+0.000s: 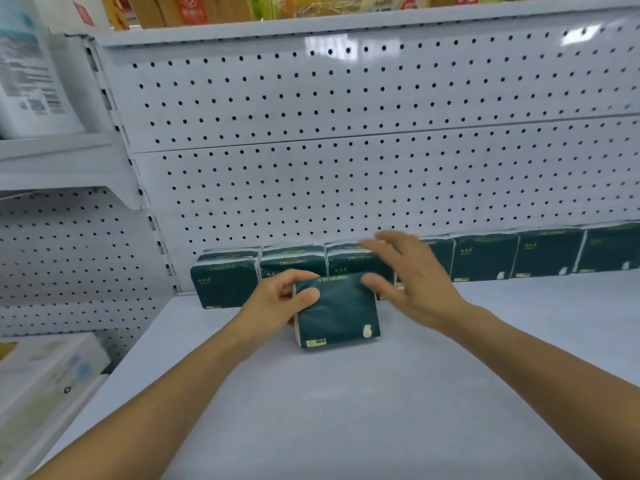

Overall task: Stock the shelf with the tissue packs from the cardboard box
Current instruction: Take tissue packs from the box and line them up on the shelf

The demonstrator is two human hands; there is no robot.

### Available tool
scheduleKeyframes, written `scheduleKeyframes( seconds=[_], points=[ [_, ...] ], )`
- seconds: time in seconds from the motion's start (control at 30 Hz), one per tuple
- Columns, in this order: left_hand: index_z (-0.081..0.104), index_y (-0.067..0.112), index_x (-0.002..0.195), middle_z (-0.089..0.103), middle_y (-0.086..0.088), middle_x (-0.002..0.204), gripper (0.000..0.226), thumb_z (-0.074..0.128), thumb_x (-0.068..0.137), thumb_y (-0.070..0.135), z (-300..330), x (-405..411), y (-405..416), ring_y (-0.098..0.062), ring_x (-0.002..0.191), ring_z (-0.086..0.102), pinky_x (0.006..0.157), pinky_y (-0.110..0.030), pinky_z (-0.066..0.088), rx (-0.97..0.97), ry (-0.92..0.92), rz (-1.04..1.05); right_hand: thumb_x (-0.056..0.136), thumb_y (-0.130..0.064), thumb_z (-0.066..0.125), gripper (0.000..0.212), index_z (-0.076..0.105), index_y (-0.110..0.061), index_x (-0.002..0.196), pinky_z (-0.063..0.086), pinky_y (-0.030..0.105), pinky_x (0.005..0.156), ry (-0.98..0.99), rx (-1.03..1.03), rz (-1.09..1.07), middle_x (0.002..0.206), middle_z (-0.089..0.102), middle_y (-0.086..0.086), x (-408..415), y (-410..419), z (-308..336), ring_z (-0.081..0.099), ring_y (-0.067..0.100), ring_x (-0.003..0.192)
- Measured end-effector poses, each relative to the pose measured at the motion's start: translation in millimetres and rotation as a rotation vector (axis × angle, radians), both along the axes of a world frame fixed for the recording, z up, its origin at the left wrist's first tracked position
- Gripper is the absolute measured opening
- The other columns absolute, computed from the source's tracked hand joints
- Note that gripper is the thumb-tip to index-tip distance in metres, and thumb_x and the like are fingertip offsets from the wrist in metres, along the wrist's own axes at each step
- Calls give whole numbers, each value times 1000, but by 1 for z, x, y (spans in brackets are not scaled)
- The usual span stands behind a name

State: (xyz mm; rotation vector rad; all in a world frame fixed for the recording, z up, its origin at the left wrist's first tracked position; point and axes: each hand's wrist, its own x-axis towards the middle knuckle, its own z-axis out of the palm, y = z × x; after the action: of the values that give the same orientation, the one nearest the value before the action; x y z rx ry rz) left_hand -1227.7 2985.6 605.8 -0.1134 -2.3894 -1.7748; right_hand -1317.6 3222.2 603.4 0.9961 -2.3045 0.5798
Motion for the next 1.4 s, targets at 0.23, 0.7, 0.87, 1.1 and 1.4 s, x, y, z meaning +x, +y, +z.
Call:
scheduleKeyframes(
  seconds=[0.23,0.7,0.87,1.1,1.4],
  points=[
    [52,31,104,65,6,101,19,66,91,34,-14,-10,67,-15,92,59,82,-31,51,-214,117,-6,83,-57,63,67,33,-44,142,48,30,80,-106,254,93,122,45,-15,20,53,-14,40,9,106],
    [28,19,153,32,0,158,90,76,80,40,-32,-79,53,-18,146,29,119,-35,11,-1440,461,280,74,-24,82,62,56,-17,130,47,43,97,108,110,-124,136,51,6,-46,108,-30,48,27,123],
    [54,14,138,58,-3,137,93,93,57,36,-29,-86,57,-21,126,56,110,-35,27,-1458,534,332,72,-19,84,57,61,-15,124,50,39,90,133,102,-124,133,55,4,-63,91,-26,54,28,117],
    [59,13,132,62,-2,131,92,95,50,36,-28,-90,56,-20,119,61,107,-34,35,-1454,551,337,75,-18,81,57,59,-15,127,49,37,92,134,116,-174,133,55,2,-65,83,-28,53,25,117],
    [-4,25,155,3,3,164,87,54,94,47,5,-66,69,-18,151,3,120,-47,-5,-1442,286,230,93,-48,54,62,35,-23,147,11,49,119,21,252,-403,155,31,0,-16,60,6,28,21,143]
  ],
)
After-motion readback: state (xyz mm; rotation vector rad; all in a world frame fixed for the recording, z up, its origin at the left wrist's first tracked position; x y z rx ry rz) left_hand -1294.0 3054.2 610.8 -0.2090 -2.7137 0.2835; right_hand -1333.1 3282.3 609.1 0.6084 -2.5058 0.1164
